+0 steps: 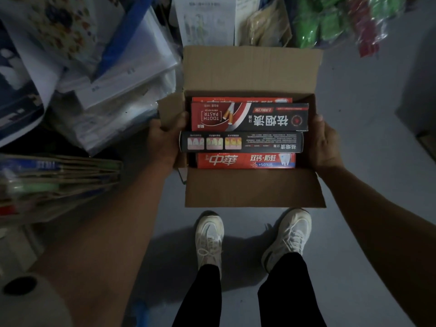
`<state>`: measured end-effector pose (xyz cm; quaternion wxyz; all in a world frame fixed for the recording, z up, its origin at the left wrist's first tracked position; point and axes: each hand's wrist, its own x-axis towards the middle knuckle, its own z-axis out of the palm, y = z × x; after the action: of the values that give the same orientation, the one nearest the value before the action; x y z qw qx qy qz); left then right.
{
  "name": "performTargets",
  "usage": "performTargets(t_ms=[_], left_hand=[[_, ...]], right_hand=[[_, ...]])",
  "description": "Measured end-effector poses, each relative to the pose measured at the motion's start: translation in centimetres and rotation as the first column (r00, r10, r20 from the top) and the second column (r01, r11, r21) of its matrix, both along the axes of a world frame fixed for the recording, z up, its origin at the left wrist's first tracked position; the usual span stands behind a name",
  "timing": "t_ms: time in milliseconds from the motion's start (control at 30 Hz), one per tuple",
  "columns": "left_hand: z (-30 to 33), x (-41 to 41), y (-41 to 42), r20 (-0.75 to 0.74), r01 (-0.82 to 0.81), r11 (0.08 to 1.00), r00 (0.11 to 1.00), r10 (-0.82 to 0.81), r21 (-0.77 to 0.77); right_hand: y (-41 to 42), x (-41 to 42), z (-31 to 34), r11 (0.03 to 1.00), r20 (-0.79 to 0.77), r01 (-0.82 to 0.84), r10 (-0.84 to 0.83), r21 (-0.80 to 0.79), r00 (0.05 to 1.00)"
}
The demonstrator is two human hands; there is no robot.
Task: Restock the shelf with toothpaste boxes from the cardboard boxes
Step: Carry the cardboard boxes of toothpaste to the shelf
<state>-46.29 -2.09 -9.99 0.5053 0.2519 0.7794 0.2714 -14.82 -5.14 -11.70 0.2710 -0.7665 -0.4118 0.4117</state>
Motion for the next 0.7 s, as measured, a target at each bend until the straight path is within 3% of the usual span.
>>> performTargets(t_ms=[67,300,700], left_hand=[[0.7,0.9,0.0,0.111,-0.063,0.998,0.992,0.060,0.016],[4.2,3.4,-0.7,0.193,-0.084,0.996,0.978,0.084,-0.009],[20.5,12.0,-0.8,0.059,0.186,0.980,0.980,-0.190,0.072]], right_hand=[[0.0,0.6,0.3,1.000,0.009,-0.013,0.013,0.006,1.000],[-0.8,3.3,5.5,1.000,-0.053,-0.003,0.002,-0.006,0.999],[-7.7,10.3,24.0,0.971,0.076,0.238,-0.239,0.021,0.968]])
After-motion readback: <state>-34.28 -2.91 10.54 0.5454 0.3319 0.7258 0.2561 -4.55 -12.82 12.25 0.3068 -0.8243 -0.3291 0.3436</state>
